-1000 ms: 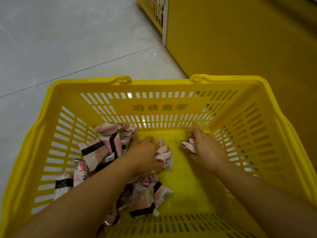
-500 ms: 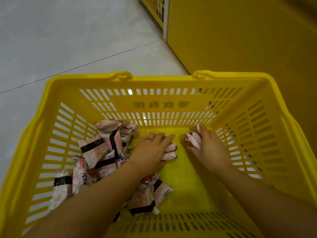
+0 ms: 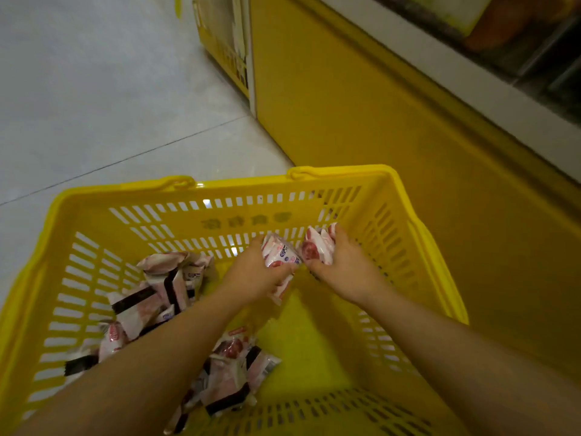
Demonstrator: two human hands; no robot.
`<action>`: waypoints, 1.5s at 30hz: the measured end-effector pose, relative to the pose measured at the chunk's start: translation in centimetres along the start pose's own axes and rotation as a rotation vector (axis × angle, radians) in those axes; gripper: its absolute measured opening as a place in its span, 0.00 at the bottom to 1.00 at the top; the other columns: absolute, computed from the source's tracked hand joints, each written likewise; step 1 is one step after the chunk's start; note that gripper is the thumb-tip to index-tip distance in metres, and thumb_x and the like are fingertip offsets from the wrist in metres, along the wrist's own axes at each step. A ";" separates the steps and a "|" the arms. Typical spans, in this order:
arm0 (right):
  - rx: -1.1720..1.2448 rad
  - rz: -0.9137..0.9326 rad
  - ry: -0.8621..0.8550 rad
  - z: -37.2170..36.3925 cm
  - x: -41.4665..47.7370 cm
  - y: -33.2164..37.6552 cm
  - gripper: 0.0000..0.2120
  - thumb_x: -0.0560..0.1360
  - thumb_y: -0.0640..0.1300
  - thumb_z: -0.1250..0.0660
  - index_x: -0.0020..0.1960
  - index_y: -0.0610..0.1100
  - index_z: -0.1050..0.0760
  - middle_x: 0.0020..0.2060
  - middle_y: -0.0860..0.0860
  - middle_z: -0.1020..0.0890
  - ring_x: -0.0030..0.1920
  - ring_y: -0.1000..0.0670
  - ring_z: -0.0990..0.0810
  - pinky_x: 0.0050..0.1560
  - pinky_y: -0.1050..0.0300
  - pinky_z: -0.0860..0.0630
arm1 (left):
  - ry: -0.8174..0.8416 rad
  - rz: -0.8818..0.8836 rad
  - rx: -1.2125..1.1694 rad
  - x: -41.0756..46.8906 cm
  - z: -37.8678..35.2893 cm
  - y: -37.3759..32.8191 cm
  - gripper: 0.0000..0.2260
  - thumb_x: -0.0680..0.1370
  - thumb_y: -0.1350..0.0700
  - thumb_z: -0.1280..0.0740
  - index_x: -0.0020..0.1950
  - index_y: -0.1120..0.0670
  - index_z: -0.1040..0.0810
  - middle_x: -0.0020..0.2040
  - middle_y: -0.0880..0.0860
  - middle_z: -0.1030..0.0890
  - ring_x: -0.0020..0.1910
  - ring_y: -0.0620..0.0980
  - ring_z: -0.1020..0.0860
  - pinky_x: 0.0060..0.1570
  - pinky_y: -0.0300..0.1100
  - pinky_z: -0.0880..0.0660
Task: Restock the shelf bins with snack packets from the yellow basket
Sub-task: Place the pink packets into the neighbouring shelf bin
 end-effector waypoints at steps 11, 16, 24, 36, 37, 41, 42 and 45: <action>0.167 0.165 -0.382 18.0 -14.0 7.2 0.40 0.72 0.55 0.31 0.77 0.51 0.49 0.64 0.47 0.26 0.57 0.41 0.22 0.57 0.45 0.25 | -0.089 -0.332 -0.272 -10.0 3.3 -17.9 0.07 0.75 0.55 0.29 0.47 0.48 0.26 0.40 0.44 0.21 0.30 0.29 0.24 0.25 0.25 0.31; 0.243 0.314 -0.653 27.5 -23.7 10.1 0.38 0.72 0.55 0.30 0.74 0.61 0.47 0.63 0.51 0.32 0.59 0.53 0.27 0.57 0.62 0.32 | -0.099 -0.503 -0.443 -18.2 5.1 -27.8 0.10 0.76 0.52 0.31 0.55 0.52 0.27 0.46 0.52 0.18 0.31 0.36 0.20 0.25 0.31 0.26; 0.221 0.500 -0.924 40.0 -39.3 12.3 0.34 0.75 0.58 0.34 0.75 0.61 0.47 0.65 0.61 0.36 0.61 0.66 0.38 0.57 0.70 0.39 | -0.160 -0.842 -0.586 -32.7 5.2 -41.7 0.24 0.71 0.38 0.31 0.61 0.49 0.26 0.52 0.50 0.17 0.45 0.45 0.17 0.46 0.45 0.21; -0.527 -0.102 -1.170 58.3 -51.6 6.1 0.30 0.76 0.60 0.41 0.75 0.63 0.49 0.71 0.47 0.38 0.58 0.42 0.23 0.53 0.50 0.25 | -0.016 -1.120 -0.570 -43.3 0.4 -54.7 0.22 0.74 0.42 0.33 0.66 0.47 0.31 0.52 0.43 0.19 0.42 0.35 0.19 0.32 0.27 0.26; -0.591 -0.191 -1.143 59.5 -51.2 5.2 0.30 0.76 0.60 0.42 0.75 0.61 0.48 0.72 0.45 0.40 0.58 0.40 0.23 0.53 0.49 0.25 | -0.001 -1.127 -0.569 -43.3 0.2 -55.4 0.22 0.74 0.43 0.33 0.65 0.47 0.31 0.52 0.44 0.19 0.42 0.35 0.19 0.32 0.27 0.26; -0.653 -0.435 -1.101 64.3 -48.8 2.8 0.29 0.76 0.55 0.40 0.75 0.55 0.45 0.75 0.41 0.45 0.62 0.37 0.26 0.59 0.43 0.26 | 0.004 -1.157 -0.558 -42.6 0.0 -57.5 0.32 0.69 0.37 0.34 0.70 0.48 0.34 0.54 0.42 0.21 0.45 0.35 0.20 0.33 0.26 0.26; -0.663 -0.480 -1.101 65.4 -47.9 2.4 0.30 0.76 0.53 0.40 0.76 0.54 0.45 0.75 0.41 0.45 0.64 0.38 0.28 0.60 0.43 0.27 | -0.011 -1.169 -0.532 -42.3 0.1 -58.0 0.35 0.67 0.35 0.35 0.71 0.48 0.35 0.56 0.42 0.21 0.47 0.35 0.20 0.34 0.26 0.25; -0.686 -0.646 -1.103 68.3 -45.1 1.5 0.30 0.77 0.50 0.39 0.76 0.49 0.43 0.76 0.41 0.47 0.68 0.38 0.32 0.58 0.46 0.28 | -0.023 -1.212 -0.460 -41.0 0.4 -59.6 0.37 0.64 0.33 0.36 0.71 0.45 0.36 0.58 0.41 0.22 0.50 0.37 0.20 0.40 0.27 0.24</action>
Point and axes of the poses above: each hand's wrist, its own x-axis towards the middle knuckle, its own z-axis out of the back of the hand, y = z × x, the point moved 5 cm from there along x, towards the middle knuckle
